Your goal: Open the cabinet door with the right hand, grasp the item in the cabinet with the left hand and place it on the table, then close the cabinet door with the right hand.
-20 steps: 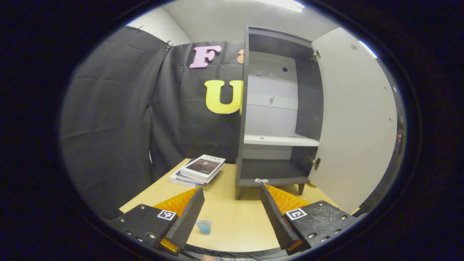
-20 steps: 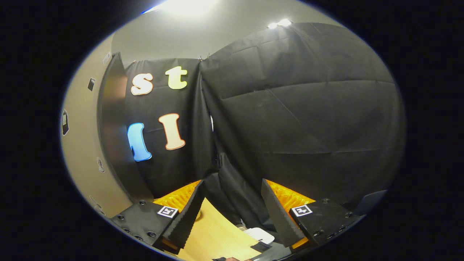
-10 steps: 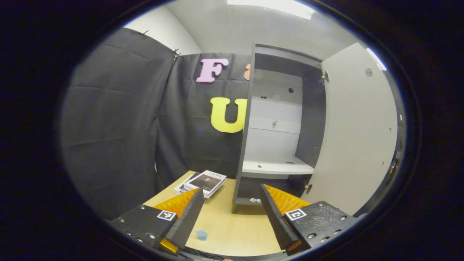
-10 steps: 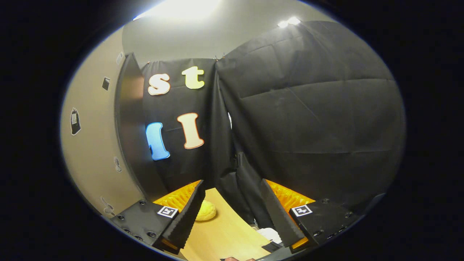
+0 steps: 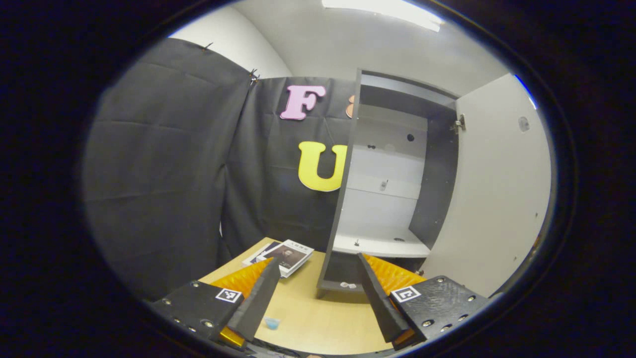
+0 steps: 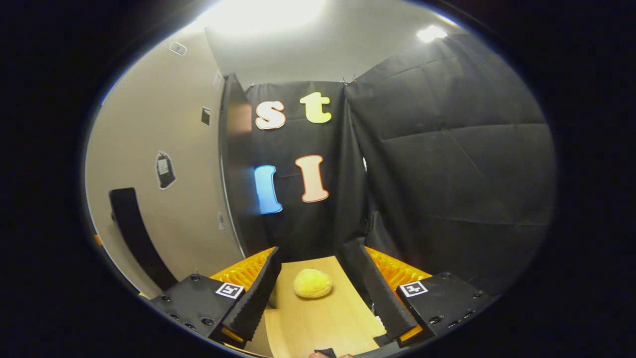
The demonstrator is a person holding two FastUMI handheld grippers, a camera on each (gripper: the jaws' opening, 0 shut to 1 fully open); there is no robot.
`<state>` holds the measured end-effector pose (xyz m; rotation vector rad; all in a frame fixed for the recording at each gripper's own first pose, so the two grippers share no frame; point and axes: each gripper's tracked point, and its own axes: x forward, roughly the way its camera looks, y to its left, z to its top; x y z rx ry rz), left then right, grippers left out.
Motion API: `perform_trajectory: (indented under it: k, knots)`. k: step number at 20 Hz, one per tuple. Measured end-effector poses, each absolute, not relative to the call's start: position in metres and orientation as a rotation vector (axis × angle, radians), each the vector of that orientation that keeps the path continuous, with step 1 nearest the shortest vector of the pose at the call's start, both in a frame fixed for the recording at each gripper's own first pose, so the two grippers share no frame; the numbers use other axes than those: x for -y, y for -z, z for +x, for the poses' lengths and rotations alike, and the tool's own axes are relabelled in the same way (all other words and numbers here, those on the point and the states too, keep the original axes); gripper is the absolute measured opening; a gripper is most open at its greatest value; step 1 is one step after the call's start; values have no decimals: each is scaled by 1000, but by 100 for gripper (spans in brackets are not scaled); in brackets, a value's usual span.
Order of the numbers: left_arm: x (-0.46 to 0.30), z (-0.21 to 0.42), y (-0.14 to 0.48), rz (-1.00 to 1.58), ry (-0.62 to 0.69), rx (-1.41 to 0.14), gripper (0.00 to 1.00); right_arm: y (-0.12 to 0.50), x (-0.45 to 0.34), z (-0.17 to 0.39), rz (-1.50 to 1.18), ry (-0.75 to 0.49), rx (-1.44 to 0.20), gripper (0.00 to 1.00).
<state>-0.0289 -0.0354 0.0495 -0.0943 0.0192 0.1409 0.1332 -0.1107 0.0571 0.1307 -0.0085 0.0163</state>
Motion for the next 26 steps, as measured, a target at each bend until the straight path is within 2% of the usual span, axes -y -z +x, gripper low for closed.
perform_trajectory:
  k: [2,4,6,10,20,24,26]
  knots:
    - [29,-28,-55,-59,-155,-20,95,-63,103,125,110,-48,10,98]
    - [31,-21,-51,-13,-141,-42,91,-64,96,114,134,-67,5,98]
    - [39,-12,-51,-28,-104,-37,93,-65,74,101,207,-118,-4,98]
    - [46,2,-47,-48,-20,-50,95,-75,62,89,230,-138,23,98]
    - [9,33,-39,-109,49,-66,92,-80,52,76,142,-13,35,97]
    - [-15,39,-37,-73,13,-41,94,-78,27,71,148,-29,24,97]
    - [-20,39,-30,-64,5,-39,92,-78,12,69,152,-46,18,97]
